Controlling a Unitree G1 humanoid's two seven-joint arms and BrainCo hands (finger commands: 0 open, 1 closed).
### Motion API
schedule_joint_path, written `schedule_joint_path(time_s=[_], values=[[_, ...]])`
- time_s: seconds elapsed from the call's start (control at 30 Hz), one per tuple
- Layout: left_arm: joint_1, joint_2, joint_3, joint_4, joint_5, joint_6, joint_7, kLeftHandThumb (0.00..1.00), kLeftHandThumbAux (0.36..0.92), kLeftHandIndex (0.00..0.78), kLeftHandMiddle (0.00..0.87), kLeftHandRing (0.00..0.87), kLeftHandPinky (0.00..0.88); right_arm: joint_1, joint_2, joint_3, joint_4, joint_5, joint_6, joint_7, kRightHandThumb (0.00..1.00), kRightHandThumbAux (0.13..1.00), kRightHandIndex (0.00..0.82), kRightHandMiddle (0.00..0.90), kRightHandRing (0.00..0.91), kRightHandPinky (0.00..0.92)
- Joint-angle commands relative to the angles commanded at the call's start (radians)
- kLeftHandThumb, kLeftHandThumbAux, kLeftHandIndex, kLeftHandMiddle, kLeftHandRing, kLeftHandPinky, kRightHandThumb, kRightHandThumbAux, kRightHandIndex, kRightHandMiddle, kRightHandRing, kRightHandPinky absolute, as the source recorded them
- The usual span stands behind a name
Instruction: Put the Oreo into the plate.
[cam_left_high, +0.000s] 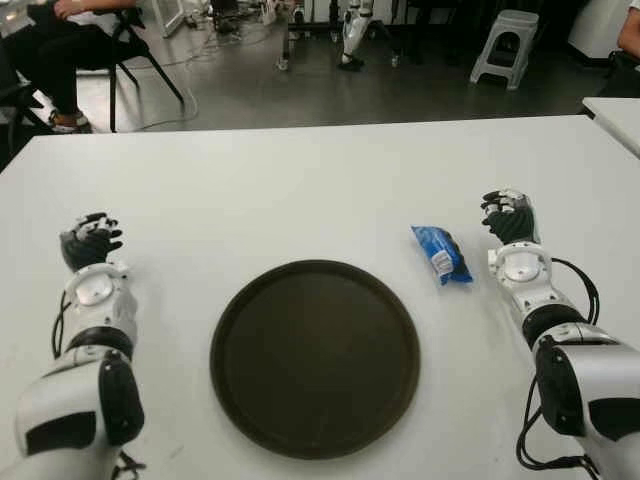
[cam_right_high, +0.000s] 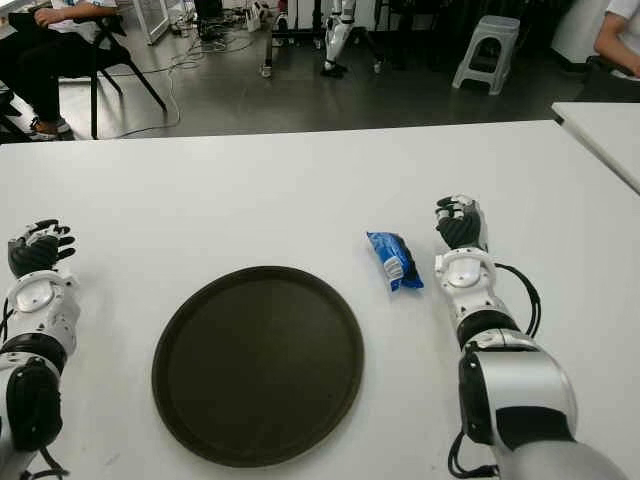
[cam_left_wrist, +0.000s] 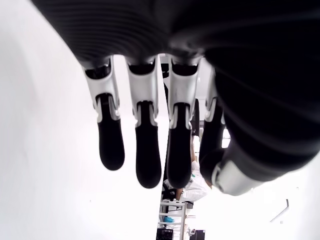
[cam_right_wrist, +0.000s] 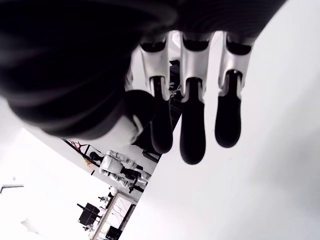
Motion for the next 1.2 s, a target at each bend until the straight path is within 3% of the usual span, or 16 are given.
schedule_joint_path(time_s=[0.53, 0.8, 1.0, 1.2], values=[[-0.003, 0.011, -0.025, 0.004, 0.015, 0.050, -0.023, 0.689, 0.711, 0.424, 0.462, 0.461, 0.433, -0.001, -0.002, 0.005, 0.000, -0.008, 0.005, -0.004, 0.827, 0.693, 0.407, 0.468, 0.501, 0.519], [-0.006, 0.025, -0.080, 0.007, 0.061, 0.125, -0.032, 0.681, 0.719, 0.414, 0.354, 0.377, 0.374, -0.001, 0.000, 0.008, 0.001, -0.011, 0.009, -0.003, 0.825, 0.695, 0.398, 0.473, 0.512, 0.530], [-0.018, 0.044, -0.140, 0.009, 0.116, 0.215, -0.060, 0.675, 0.723, 0.404, 0.293, 0.325, 0.344, -0.002, 0.000, 0.010, 0.001, -0.014, 0.013, -0.002, 0.825, 0.695, 0.397, 0.473, 0.514, 0.536], [-0.021, 0.047, -0.149, 0.007, 0.126, 0.237, -0.057, 0.672, 0.726, 0.399, 0.260, 0.296, 0.326, -0.002, -0.001, 0.013, 0.001, -0.021, 0.015, -0.005, 0.825, 0.695, 0.397, 0.472, 0.510, 0.536]])
